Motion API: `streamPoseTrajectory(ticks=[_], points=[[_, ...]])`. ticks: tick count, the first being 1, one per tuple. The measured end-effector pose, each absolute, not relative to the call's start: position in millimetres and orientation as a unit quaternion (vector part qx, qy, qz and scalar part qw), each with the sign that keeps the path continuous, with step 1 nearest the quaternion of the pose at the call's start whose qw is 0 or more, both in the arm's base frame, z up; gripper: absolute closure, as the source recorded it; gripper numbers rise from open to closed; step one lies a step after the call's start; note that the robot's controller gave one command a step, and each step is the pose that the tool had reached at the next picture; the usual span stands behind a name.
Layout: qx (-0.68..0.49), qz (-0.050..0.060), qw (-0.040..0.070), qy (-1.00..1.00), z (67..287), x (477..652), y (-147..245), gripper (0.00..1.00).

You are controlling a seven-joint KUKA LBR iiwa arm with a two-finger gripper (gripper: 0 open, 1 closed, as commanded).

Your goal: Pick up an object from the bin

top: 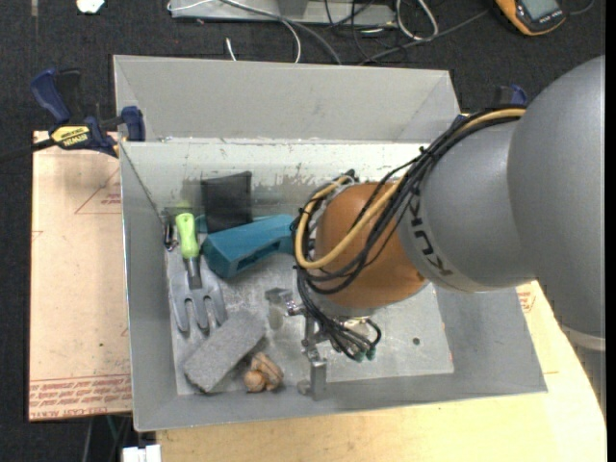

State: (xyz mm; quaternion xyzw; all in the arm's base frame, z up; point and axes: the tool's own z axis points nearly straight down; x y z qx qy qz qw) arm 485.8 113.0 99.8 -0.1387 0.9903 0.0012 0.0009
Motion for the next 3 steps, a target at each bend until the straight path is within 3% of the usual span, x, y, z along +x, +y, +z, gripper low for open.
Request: streamPoseTrajectory(ticks=[1,2,3], points=[[-0.241,-0.003,0.003,0.971,70.0,503.3,160.4,0.00],[-0.285,0.003,0.004,0.959,70.4,496.1,222.6,1.00],[-0.284,0.003,0.004,0.959,70.4,496.1,222.5,1.00]])
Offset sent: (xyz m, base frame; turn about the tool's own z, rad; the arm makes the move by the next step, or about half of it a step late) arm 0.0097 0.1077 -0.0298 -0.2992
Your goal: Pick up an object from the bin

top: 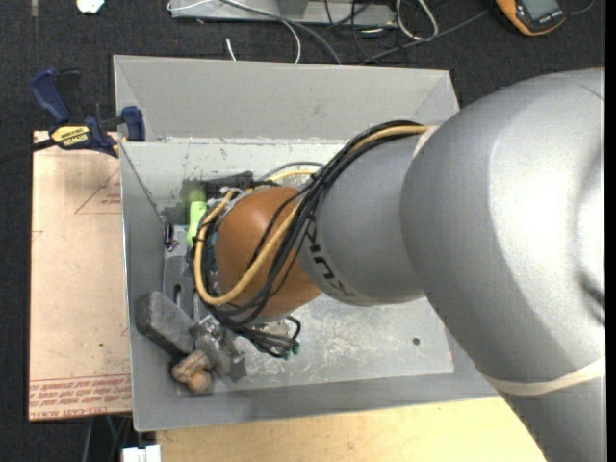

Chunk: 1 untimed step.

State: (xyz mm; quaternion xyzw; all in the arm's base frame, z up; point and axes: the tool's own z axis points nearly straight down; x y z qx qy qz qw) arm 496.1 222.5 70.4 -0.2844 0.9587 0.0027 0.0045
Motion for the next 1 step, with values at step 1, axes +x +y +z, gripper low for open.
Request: streamPoseTrajectory(ticks=[1], points=[[-0.284,0.002,-0.001,0.959,103.8,493.0,220.8,1.00]])
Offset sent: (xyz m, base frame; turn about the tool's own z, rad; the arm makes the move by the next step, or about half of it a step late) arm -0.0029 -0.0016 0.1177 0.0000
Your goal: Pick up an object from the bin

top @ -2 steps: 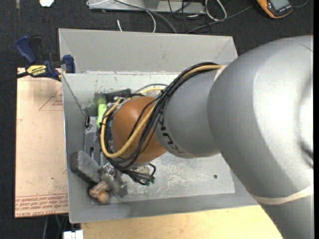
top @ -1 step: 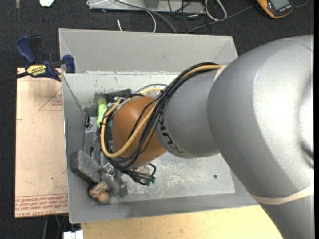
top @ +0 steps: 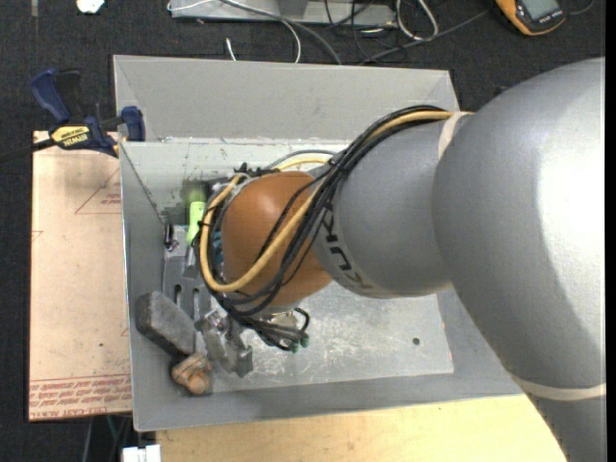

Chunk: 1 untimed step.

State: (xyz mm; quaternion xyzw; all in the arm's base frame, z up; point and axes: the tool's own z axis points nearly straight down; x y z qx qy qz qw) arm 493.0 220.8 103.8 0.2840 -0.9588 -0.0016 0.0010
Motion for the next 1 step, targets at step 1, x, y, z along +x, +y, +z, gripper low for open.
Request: streamPoseTrajectory(ticks=[1], points=[[0.284,-0.002,0.000,-0.959,143.8,493.8,221.3,1.00]])
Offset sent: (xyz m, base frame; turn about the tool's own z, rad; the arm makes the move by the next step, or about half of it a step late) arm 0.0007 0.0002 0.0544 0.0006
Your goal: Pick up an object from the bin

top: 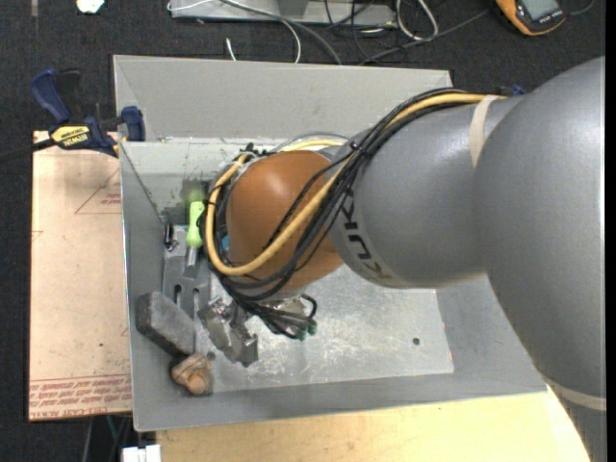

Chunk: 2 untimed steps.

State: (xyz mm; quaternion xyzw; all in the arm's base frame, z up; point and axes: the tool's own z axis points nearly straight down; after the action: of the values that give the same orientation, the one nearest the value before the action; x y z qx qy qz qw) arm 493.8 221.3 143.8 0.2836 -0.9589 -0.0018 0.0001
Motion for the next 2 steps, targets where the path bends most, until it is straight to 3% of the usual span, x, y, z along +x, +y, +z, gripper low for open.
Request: streamPoseTrajectory(ticks=[1,2], points=[[0.283,-0.002,-0.003,-0.959,183.4,495.1,221.7,1.00],[0.283,-0.002,-0.002,-0.959,206.0,495.0,221.6,1.00]])
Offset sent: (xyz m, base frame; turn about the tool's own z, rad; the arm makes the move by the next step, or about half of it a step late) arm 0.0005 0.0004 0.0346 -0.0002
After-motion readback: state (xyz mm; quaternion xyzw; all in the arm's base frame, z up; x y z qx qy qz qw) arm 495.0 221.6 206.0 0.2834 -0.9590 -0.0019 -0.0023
